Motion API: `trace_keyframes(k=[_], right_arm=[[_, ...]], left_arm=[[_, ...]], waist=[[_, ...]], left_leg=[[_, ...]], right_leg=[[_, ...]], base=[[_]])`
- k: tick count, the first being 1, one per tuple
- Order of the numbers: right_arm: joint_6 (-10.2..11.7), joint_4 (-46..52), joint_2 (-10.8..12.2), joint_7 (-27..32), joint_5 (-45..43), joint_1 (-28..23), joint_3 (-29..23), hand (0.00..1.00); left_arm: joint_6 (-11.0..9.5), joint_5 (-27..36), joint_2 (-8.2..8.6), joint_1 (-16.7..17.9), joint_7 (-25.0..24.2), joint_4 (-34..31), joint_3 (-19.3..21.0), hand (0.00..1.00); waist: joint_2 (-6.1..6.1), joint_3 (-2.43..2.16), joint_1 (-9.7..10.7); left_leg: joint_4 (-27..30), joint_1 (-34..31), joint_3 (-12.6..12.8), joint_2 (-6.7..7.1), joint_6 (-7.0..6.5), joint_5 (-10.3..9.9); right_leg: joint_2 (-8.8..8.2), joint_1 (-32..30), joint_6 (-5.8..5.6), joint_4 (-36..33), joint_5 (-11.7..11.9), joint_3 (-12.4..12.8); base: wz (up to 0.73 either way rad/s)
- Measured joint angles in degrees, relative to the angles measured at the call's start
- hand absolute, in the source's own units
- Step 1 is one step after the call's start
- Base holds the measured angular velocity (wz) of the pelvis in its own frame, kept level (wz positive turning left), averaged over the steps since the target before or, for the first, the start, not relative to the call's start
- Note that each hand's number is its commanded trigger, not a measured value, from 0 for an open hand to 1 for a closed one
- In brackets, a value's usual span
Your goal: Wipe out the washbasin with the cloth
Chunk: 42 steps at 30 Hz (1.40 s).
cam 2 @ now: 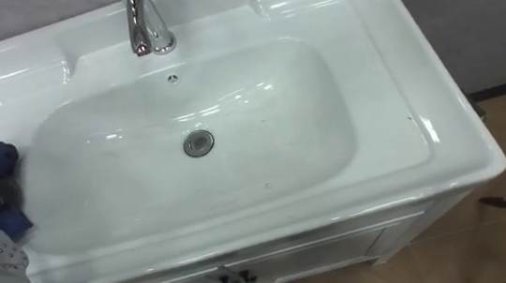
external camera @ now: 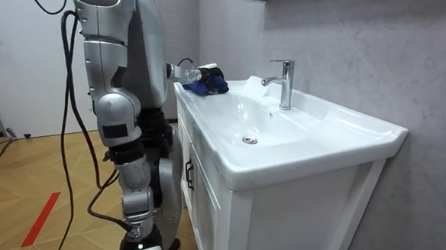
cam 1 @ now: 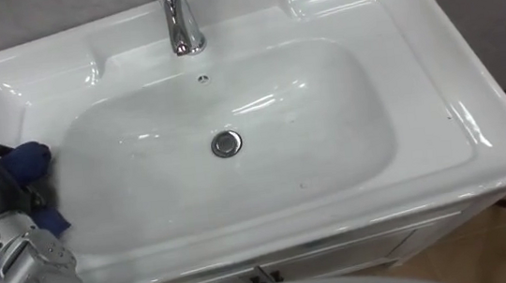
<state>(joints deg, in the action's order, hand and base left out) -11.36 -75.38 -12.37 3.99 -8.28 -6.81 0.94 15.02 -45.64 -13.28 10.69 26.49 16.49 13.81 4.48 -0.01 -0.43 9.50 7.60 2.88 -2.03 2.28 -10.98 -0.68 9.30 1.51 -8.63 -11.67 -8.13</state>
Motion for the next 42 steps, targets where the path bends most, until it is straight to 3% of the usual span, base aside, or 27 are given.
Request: trace_keyframes(k=[16,17,18,19,36,42], right_arm=[[-0.75,1.29,0.00,0.17,0.27,-0.06,-0.05,0.00],[-0.75,1.32,0.00,0.19,0.36,-0.05,-0.05,0.00],[-0.76,1.37,0.00,0.21,0.65,-0.05,-0.05,0.00],[-0.76,1.43,0.01,0.21,0.98,-0.05,-0.03,0.00],[-1.28,2.54,0.01,1.14,1.23,-0.17,-0.09,0.00],[-1.28,4.34,0.04,0.93,1.08,-1.29,-0.10,0.00]], left_arm=[[1.35,0.04,0.00,-0.01,0.01,-0.02,-0.14,1.00],[1.37,0.04,0.00,-0.01,0.03,-0.02,-0.23,0.95],[1.38,0.04,0.01,-0.01,0.03,-0.02,-0.48,0.61],[1.38,0.04,0.04,-0.01,0.03,-0.02,-0.51,0.00],[2.85,-0.01,0.05,-0.04,0.37,0.05,-0.46,0.00],[3.29,-0.14,0.01,-0.09,0.42,-4.50,0.55,0.00]], waist=[[-0.38,-0.18,0.23],[-0.42,-0.18,0.26],[-0.46,-0.19,0.26],[-0.52,-0.18,0.26],[0.04,-0.11,0.56],[-0.36,-0.22,0.73]], left_leg=[[0.00,-0.16,-0.14,0.12,-0.01,0.00],[0.00,-0.16,-0.16,0.13,-0.01,0.00],[0.00,-0.16,-0.21,0.15,-0.01,0.00],[0.00,-0.17,-0.25,0.15,-0.01,0.00],[0.02,-0.26,-0.07,0.18,-0.01,0.00],[0.16,-0.50,-0.03,0.26,-0.01,0.00]], right_leg=[[-0.05,-0.15,-0.05,0.07,-0.03,0.00],[-0.06,-0.14,-0.05,0.07,-0.03,0.00],[-0.06,-0.12,-0.06,0.07,-0.04,-0.02],[-0.06,-0.11,-0.06,0.07,-0.04,-0.03],[-0.08,-0.17,-0.11,0.07,-0.08,-0.06],[-0.18,-0.25,-0.12,0.08,-0.09,-0.55]], base=[[0.00],[0.00],[0.00],[0.00],[0.00],[0.01]])
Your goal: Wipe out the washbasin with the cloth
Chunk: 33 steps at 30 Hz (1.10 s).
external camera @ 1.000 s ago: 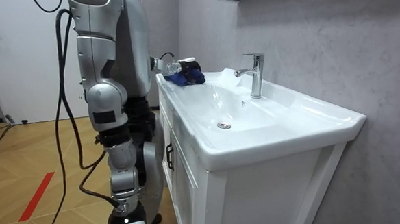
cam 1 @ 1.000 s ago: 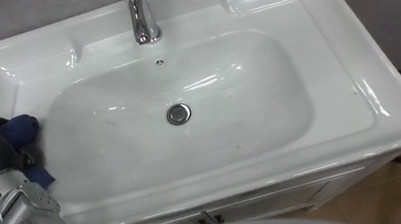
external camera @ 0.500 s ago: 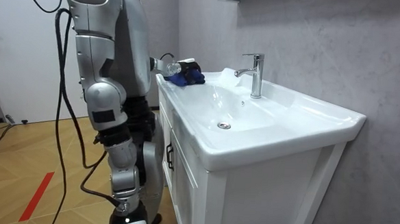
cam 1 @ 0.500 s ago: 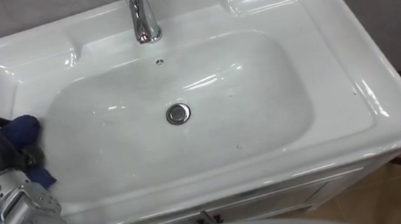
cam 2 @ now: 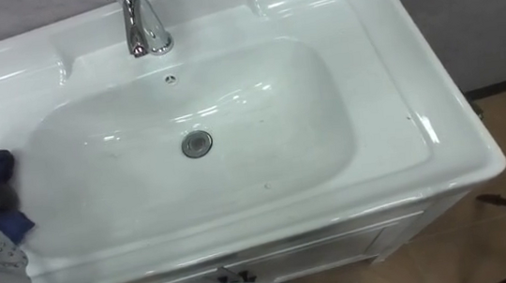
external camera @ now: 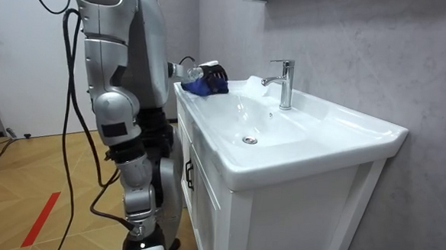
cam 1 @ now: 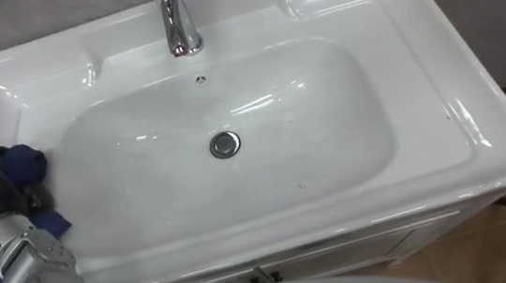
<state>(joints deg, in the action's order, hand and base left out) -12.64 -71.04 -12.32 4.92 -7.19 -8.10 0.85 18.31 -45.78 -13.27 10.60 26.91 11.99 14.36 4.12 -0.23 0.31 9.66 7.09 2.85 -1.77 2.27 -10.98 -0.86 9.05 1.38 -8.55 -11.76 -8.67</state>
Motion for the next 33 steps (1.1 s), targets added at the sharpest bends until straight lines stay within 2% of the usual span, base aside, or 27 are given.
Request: trace_keyframes(k=[8,18,21,22,29,33], right_arm=[[0.05,0.88,0.24,0.04,-0.09,-1.40,-1.62,0.00],[0.08,-0.59,0.22,1.42,2.94,-0.89,-2.11,0.00],[0.10,-0.74,0.20,1.77,4.06,-0.76,-2.09,0.00],[0.12,-0.73,0.20,1.89,4.48,-0.89,-2.09,0.00],[0.70,-0.62,0.20,1.91,4.55,-0.93,-2.09,0.00],[0.68,-0.55,0.16,1.91,4.47,-0.99,-2.10,0.00]], left_arm=[[-0.06,0.00,-0.37,-1.12,1.90,-2.01,1.45,0.00],[-0.52,0.00,-0.44,-1.46,4.04,-3.37,1.21,0.00],[-0.94,0.00,-0.44,-1.46,4.04,-3.66,1.21,0.00],[-1.05,0.00,-0.44,-1.46,4.05,-3.71,1.23,0.00],[-1.31,0.02,-0.74,-1.46,4.04,-3.71,1.23,0.00],[-1.31,0.01,-1.13,-1.47,4.04,-3.72,1.23,0.00]], waist=[[0.46,0.00,0.72],[1.44,0.34,0.83],[1.61,0.33,0.76],[1.93,0.15,0.75],[1.93,0.21,0.70],[2.24,0.05,0.79]], left_leg=[[0.01,0.06,-0.01,0.09,0.00,0.00],[-0.02,0.18,0.10,0.10,0.00,0.00],[-0.02,0.17,0.10,0.10,0.00,0.00],[-0.02,0.17,0.10,0.10,0.00,0.00],[-0.02,0.17,0.12,0.11,0.00,0.00],[-0.01,0.12,0.13,0.11,0.00,0.00]], right_leg=[[-0.07,0.01,-0.10,-0.06,-0.06,0.40],[-0.08,-0.01,-0.12,0.00,-0.07,0.52],[-0.09,0.00,-0.12,0.01,-0.07,0.19],[-0.08,0.00,-0.12,0.01,-0.07,0.20],[-0.09,-0.03,-0.14,0.07,-0.08,0.24],[-0.12,-0.09,-0.14,0.07,-0.08,0.23]], base=[[0.00],[-0.01],[0.00],[0.00],[0.00],[0.00]])
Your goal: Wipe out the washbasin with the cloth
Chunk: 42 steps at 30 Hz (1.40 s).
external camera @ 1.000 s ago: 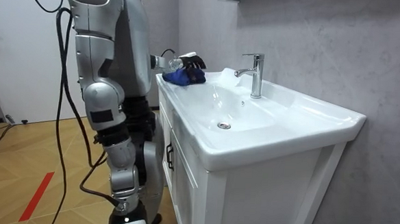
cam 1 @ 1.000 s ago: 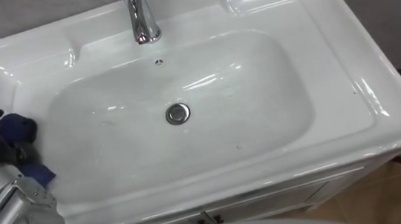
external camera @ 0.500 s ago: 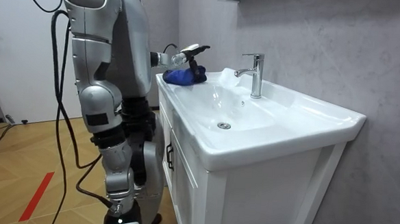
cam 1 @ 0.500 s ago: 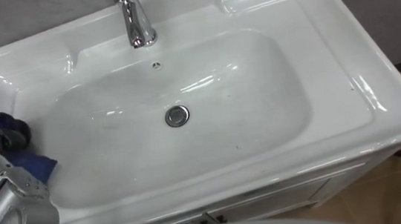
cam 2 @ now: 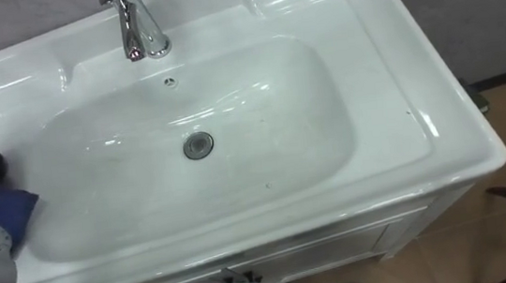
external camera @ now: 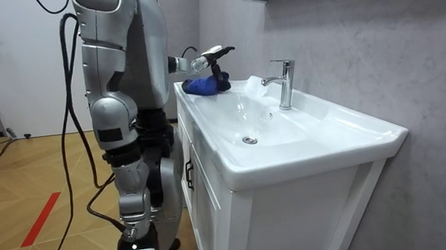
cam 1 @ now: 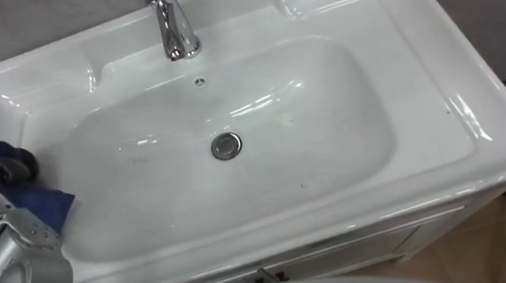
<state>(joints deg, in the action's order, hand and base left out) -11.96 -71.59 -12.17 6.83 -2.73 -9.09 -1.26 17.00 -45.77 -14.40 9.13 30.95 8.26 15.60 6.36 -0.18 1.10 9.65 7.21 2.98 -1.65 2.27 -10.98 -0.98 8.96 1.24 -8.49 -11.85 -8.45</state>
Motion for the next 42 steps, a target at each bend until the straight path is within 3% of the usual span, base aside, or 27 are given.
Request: trace_keyframes(k=[5,9,15,17,19,22,26,28,36,42], right_arm=[[-0.11,0.47,-0.23,-0.03,0.11,-0.35,-0.01,0.00],[-0.21,0.36,-0.25,-0.19,0.08,-1.18,-0.03,0.00],[-0.69,0.25,-0.30,-1.03,-0.05,-1.92,-0.12,0.00],[-0.68,0.24,-0.42,-1.63,-0.06,-2.23,-0.15,0.00],[-0.59,0.36,-0.66,-2.01,-0.06,-2.24,-0.47,0.00],[-0.15,0.54,-0.80,-1.92,-0.01,-2.31,-2.52,0.00],[0.18,0.60,-1.25,-1.45,0.20,-2.06,-2.49,0.00],[0.19,0.57,-1.26,-1.25,0.22,-1.90,-2.48,0.00],[0.57,0.65,-1.49,-1.21,-0.05,-1.70,-2.44,0.00],[0.48,0.71,-1.68,-1.61,-4.72,-2.75,-4.76,0.00]], left_arm=[[0.14,0.00,-1.80,0.00,-0.01,-1.25,0.04,0.00],[0.13,0.01,-2.55,-0.13,-0.01,-3.90,0.72,0.00],[0.83,0.02,-3.34,-0.97,-0.01,-3.90,7.03,0.00],[1.31,0.00,-4.85,-0.98,-0.02,-3.83,7.37,0.00],[1.20,-0.04,-7.39,-1.08,-0.04,-3.81,9.05,0.00],[1.14,-0.07,-8.84,-2.19,0.19,-3.81,12.43,0.00],[1.18,-0.06,-8.95,-2.21,1.77,-3.79,13.99,0.00],[1.17,-0.03,-8.96,-2.29,2.65,-3.80,13.99,0.00],[1.04,0.22,-9.05,-2.98,2.70,-3.80,14.02,0.00],[0.06,2.45,-9.75,-3.49,4.53,-2.11,19.36,0.00]], waist=[[0.07,-0.07,-0.17],[0.15,-0.13,-1.59],[0.24,-0.10,-2.30],[0.37,-0.04,-3.14],[0.88,0.19,-3.87],[1.48,0.17,-4.70],[2.18,0.16,-5.30],[2.60,-0.08,-5.69],[2.33,-0.03,-5.98],[2.46,-0.12,-6.18]], left_leg=[[0.00,-0.50,-0.01,0.00,0.00,0.00],[-0.05,-0.57,0.15,0.01,0.00,0.00],[-0.21,-0.62,0.13,0.04,0.00,0.00],[-0.23,-0.65,0.19,0.04,0.00,0.00],[-0.21,-0.78,0.23,0.04,0.00,0.00],[-0.21,-0.80,0.35,0.08,0.00,0.00],[-0.19,-0.80,0.28,0.21,0.00,0.00],[-0.12,-0.80,0.17,0.25,0.00,0.00],[0.02,-1.30,-0.05,0.39,0.00,0.00],[-0.08,-1.69,0.04,0.42,0.00,0.00]], right_leg=[[0.02,-0.46,0.00,-0.06,0.00,-0.02],[0.04,-0.80,0.00,-0.16,0.00,0.49],[0.02,-0.87,-0.01,-0.07,0.00,0.53],[0.01,-0.90,-0.01,-0.06,0.00,0.58],[-0.02,-1.05,-0.01,-0.07,0.00,0.54],[-0.11,-1.04,-0.05,-0.09,-0.02,0.42],[-0.25,-1.01,-0.13,-0.17,-0.05,0.28],[-0.32,-0.89,-0.18,-0.16,-0.08,0.12],[-0.47,-1.08,-0.26,-0.12,-0.13,-0.29],[-0.50,-1.66,-0.28,-0.18,-0.12,-0.12]], base=[[0.00],[-0.06],[0.00],[0.00],[0.00],[0.00],[0.01],[0.02],[0.02],[-0.03]])
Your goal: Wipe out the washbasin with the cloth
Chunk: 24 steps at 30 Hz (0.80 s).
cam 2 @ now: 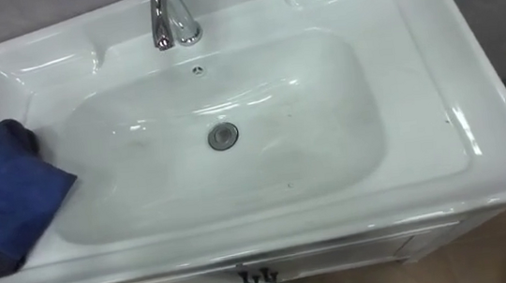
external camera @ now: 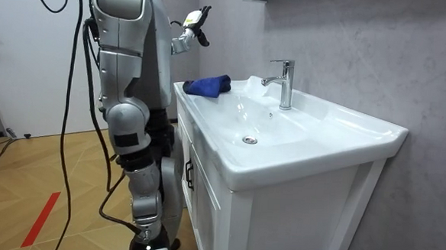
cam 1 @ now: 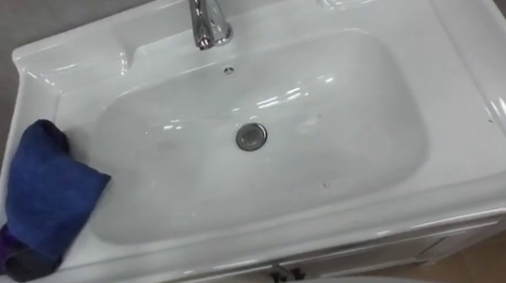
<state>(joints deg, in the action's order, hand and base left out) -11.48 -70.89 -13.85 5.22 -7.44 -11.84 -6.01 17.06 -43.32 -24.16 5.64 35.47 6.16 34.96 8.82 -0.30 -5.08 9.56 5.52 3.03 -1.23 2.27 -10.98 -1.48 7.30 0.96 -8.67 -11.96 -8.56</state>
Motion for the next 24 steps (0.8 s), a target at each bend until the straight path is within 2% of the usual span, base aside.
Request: trace_keyframes(k=[2,5,7,8,10,11,13,14,16,18,20,22,24], right_arm=[[-0.01,0.05,-0.41,-0.09,0.23,-0.12,-0.03,0.00],[0.07,-0.04,-0.61,-0.33,0.27,-0.40,-0.29,0.00],[0.08,0.02,-0.76,-0.18,0.97,-0.58,0.02,0.00],[0.02,0.08,-0.76,-0.12,1.24,-0.52,0.11,0.00],[-0.51,0.12,-0.77,-0.13,1.32,0.23,0.39,0.00],[-0.61,0.08,-0.79,-0.13,1.31,0.40,0.39,0.00],[-0.75,0.04,-0.70,-0.16,1.35,1.20,0.45,0.00],[-0.72,0.06,-0.62,-0.16,1.41,1.54,0.45,0.00],[-0.68,0.18,-0.57,-0.04,1.18,2.35,1.26,0.00],[-0.94,1.24,-0.53,0.11,1.20,2.90,2.37,0.00],[-0.92,2.35,-0.46,0.11,1.40,2.79,2.71,0.00],[-0.90,2.76,-0.57,0.12,1.25,3.04,2.91,0.00],[-0.97,3.11,-0.51,-0.18,1.27,3.04,2.95,0.00]], left_arm=[[-0.12,3.49,-0.78,0.17,1.33,3.57,1.21,0.00],[-0.45,8.69,-0.84,0.87,1.56,6.75,2.22,0.00],[-1.54,16.07,-0.81,2.68,2.25,10.90,2.32,0.00],[-1.62,17.72,-0.79,3.34,2.41,11.83,2.33,0.00],[-2.08,25.26,-0.18,5.57,3.69,14.93,2.40,0.00],[-2.09,26.92,0.26,5.88,4.15,15.74,2.41,0.00],[-3.00,31.94,2.83,8.40,5.17,19.43,2.55,0.00],[-3.26,33.32,3.60,9.21,5.24,20.26,2.56,0.00],[-3.70,41.15,6.90,11.55,5.64,22.93,2.44,0.00],[-4.23,45.64,8.02,13.15,6.22,26.82,0.93,0.00],[-4.63,49.07,8.46,13.87,6.41,31.34,0.65,0.00],[-5.39,53.61,9.72,14.96,6.62,34.18,0.59,0.00],[-5.99,55.93,10.97,16.41,6.66,35.54,0.26,0.00]], waist=[[0.27,-0.17,-0.33],[0.32,-0.20,-1.08],[0.29,-0.18,-1.80],[0.19,-0.16,-2.04],[-0.40,-0.14,-2.84],[-0.59,-0.12,-2.96],[-1.43,-0.26,-3.43],[-1.66,-0.28,-3.43],[-2.69,-0.37,-3.38],[-3.48,-0.22,-3.57],[-3.95,-0.44,-4.02],[-4.72,-0.42,-4.58],[-5.00,-0.44,-4.55]], left_leg=[[-0.22,0.27,0.07,0.00,0.00,0.00],[-0.52,1.03,0.03,-0.03,0.00,0.00],[-0.90,1.74,-0.16,-0.01,0.00,0.00],[-0.92,1.77,-0.15,0.01,0.00,0.00],[-0.84,1.64,-0.30,0.17,0.00,0.00],[-0.83,1.61,-0.34,0.23,-0.01,0.00],[-0.86,1.35,-1.02,0.57,-0.41,0.25],[-0.83,1.29,-1.35,0.68,-0.47,0.28],[-0.64,0.96,-2.14,1.03,-0.61,0.36],[-0.45,0.81,-2.96,1.17,-0.73,0.35],[-0.05,0.87,-3.41,1.21,-0.86,0.27],[0.08,0.92,-3.92,1.24,-1.07,0.14],[0.15,1.00,-4.89,1.59,-1.25,0.17]], right_leg=[[0.01,0.09,0.00,-0.05,0.00,0.21],[0.07,0.34,0.00,-0.17,0.00,0.63],[0.03,0.95,-0.04,-0.11,-0.03,0.53],[0.02,0.98,-0.09,-0.09,-0.06,0.54],[-0.19,0.94,-0.23,-0.12,-0.17,0.09],[-0.26,0.92,-0.29,-0.16,-0.21,-0.04],[-0.49,0.95,-0.51,-0.15,-0.36,-0.43],[-0.54,0.95,-0.56,-0.10,-0.39,-0.51],[-0.90,0.98,-0.75,-0.12,-0.51,-1.56],[-0.97,1.21,-0.80,-0.11,-0.55,-2.03],[-0.98,1.80,-0.80,0.06,-0.58,-2.65],[-1.04,2.23,-0.79,0.02,-0.63,-3.32],[-1.36,2.73,-1.02,0.01,-0.77,-4.25]], base=[[-0.06],[-0.08],[-0.03],[0.03],[0.08],[0.15],[0.16],[0.18],[0.19],[0.19],[0.15],[0.15],[0.26]])
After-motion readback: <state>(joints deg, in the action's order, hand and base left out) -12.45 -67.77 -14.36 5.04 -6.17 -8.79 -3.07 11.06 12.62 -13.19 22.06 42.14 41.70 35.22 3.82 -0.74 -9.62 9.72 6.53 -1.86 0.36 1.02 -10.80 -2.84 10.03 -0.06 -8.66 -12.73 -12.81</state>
